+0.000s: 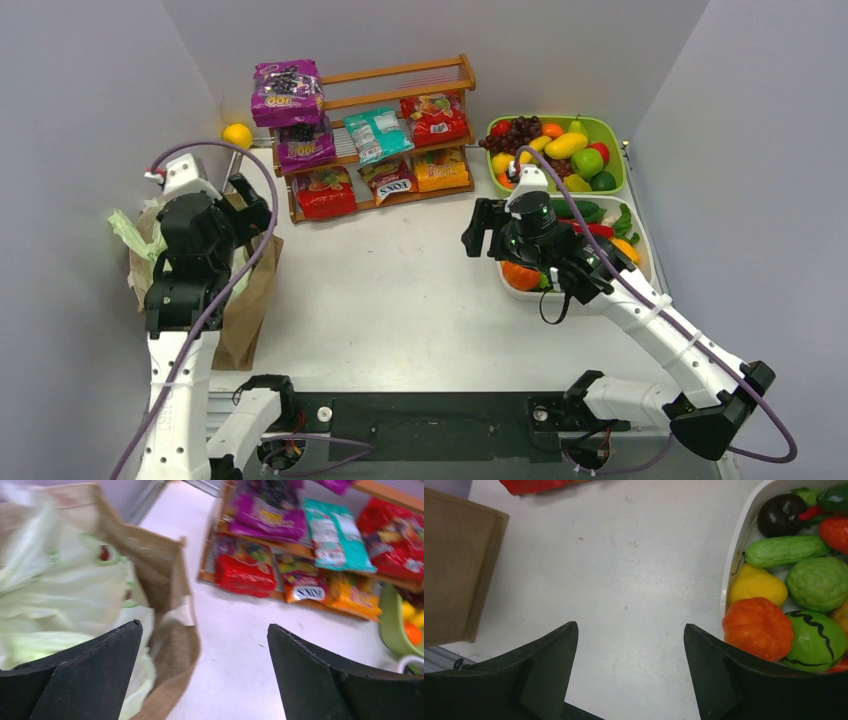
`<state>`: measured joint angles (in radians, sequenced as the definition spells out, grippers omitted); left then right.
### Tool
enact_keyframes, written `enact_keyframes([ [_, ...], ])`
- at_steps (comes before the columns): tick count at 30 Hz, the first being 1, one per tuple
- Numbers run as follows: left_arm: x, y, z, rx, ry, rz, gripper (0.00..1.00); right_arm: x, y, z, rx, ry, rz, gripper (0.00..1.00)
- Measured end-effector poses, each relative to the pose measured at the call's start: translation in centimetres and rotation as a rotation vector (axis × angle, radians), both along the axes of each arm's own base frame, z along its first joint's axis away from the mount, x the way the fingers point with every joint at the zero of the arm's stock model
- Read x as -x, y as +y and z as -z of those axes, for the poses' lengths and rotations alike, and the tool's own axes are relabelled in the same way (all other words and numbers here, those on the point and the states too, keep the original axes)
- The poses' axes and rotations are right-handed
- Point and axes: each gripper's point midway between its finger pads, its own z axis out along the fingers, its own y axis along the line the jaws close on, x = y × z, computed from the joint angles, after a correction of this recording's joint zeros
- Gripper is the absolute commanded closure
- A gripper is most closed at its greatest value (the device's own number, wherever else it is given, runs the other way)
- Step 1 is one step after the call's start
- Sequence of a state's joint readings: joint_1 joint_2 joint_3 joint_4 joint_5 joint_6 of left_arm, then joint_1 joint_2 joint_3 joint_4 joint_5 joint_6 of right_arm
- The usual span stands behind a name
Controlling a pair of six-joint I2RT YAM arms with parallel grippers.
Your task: Place the food into the grocery bag and tie it
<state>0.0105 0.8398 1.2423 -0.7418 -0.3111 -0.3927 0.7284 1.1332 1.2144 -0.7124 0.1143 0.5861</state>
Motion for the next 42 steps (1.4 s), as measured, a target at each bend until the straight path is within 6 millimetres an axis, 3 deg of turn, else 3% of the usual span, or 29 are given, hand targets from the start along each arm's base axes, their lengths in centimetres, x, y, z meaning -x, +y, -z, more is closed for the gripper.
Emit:
enact_keyframes([
  [2, -1.2, -2.3, 0.3, 0.02, 0.001, 0.106, 0.03, -0.5, 0.1, -1.8, -0.021, -0.039, 0.01, 0.26],
  [5, -2.2, -6.5, 0.8, 0.042, 0.005, 0.274, 0.03, -1.1, 0.0, -4.3, -0.054, -0.096, 0.031, 0.1],
  [8, -2.4, -11.1, 1.5, 0.046, 0.015, 0.438, 0.03, -1.4, -0.6, -5.8, -0.071, -0.144, 0.064, 0.07],
  [14, -1.1, -18.9, 4.1, 0.051, 0.026, 0.705, 0.03, -1.6, -2.7, -8.9, -0.119, -0.25, 0.142, 0.06],
  [18, 0.6, -22.4, 6.8, 0.052, 0.062, 0.82, 0.03, -1.0, -4.6, -10.2, -0.162, -0.333, 0.191, 0.05],
  [21, 1.8, -24.4, 8.9, 0.059, 0.088, 0.878, 0.03, -0.3, -6.1, -9.9, -0.18, -0.376, 0.229, 0.04],
  [26, 3.4, -26.1, 12.1, 0.08, 0.124, 0.912, 0.03, 0.5, -7.6, -7.8, -0.195, -0.389, 0.272, 0.04],
  [32, 5.6, -25.9, 16.2, 0.13, 0.166, 0.904, 0.03, 1.8, -8.7, -3.8, -0.209, -0.355, 0.298, 0.03],
  [36, 6.4, -25.3, 17.3, 0.16, 0.166, 0.89, 0.03, 2.4, -9.3, -2.2, -0.221, -0.344, 0.312, 0.03],
  [42, 6.7, -24.8, 17.4, 0.187, 0.151, 0.869, 0.03, 2.5, -9.4, -2.3, -0.234, -0.347, 0.327, 0.03],
])
